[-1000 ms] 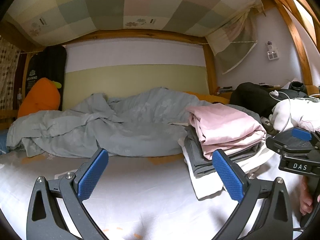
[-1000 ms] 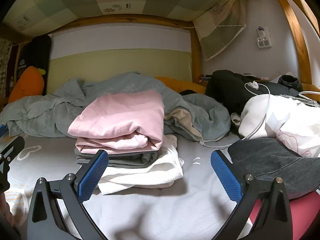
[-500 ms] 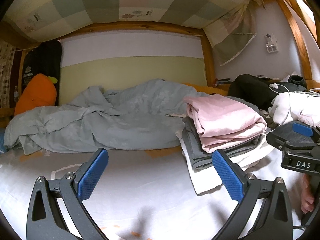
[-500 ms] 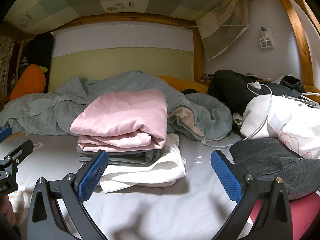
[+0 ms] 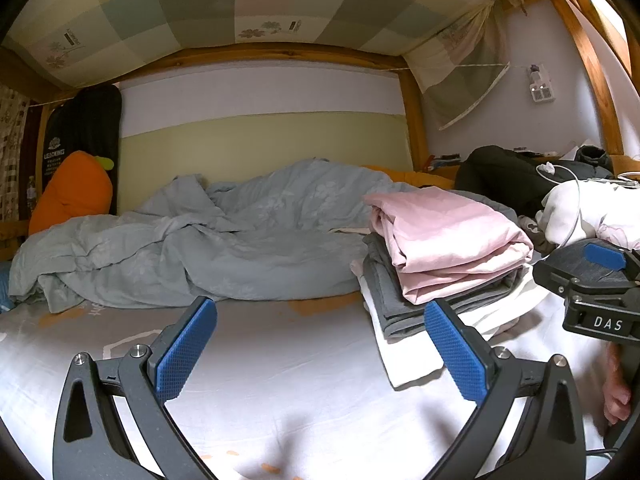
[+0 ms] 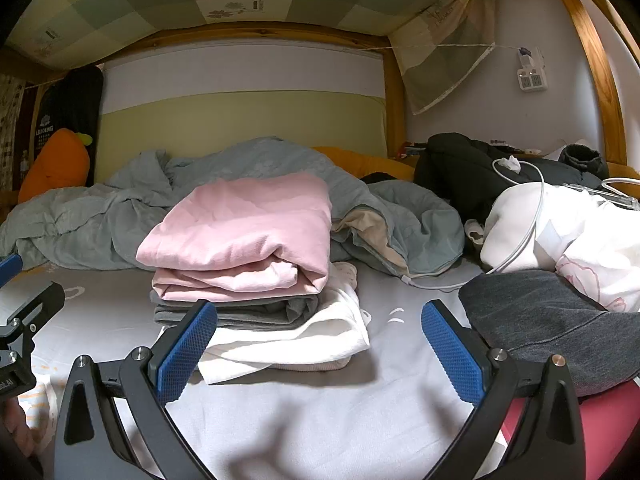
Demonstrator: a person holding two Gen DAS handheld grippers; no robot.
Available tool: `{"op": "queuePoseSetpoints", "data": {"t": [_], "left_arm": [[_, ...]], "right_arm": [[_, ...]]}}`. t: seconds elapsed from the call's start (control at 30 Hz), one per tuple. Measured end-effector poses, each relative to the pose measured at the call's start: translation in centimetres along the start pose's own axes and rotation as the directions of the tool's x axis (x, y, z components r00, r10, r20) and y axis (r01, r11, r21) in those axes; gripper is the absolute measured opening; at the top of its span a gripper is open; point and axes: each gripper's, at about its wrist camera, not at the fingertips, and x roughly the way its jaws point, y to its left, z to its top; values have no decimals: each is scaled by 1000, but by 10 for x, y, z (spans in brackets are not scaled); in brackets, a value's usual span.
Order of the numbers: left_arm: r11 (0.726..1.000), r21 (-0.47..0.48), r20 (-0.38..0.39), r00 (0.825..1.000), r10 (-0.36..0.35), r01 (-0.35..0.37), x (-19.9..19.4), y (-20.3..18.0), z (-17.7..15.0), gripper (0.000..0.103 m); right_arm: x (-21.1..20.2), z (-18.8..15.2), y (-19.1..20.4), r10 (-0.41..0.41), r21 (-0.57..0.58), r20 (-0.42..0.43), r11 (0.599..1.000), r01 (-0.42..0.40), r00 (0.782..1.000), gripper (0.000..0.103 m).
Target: Fold small clothes
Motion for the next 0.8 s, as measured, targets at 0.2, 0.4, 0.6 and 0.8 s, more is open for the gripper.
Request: {"op": "queuePoseSetpoints", "data": {"t": [0.2,0.4,0.6,0.8], "left_arm": [[1000,0,0,1000,-1,1,0,0,0,103],[1000,5,4,1000,-1,1,0,1,1,103],[1000,22,9,1000,11,-11,0,-1,1,103],[999,32,27,999,25,-26,-4,-2,2,103]], "right_arm": [[1,0,-2,-1,6,-2,1000,1,1000,103],[0,0,-2,-4,6,-2,1000,4,1000,103],[0,0,-2,-4,6,-2,1000,4,1000,103],[0,0,-2,-3,6,-1,1000,3,1000,103]]}}
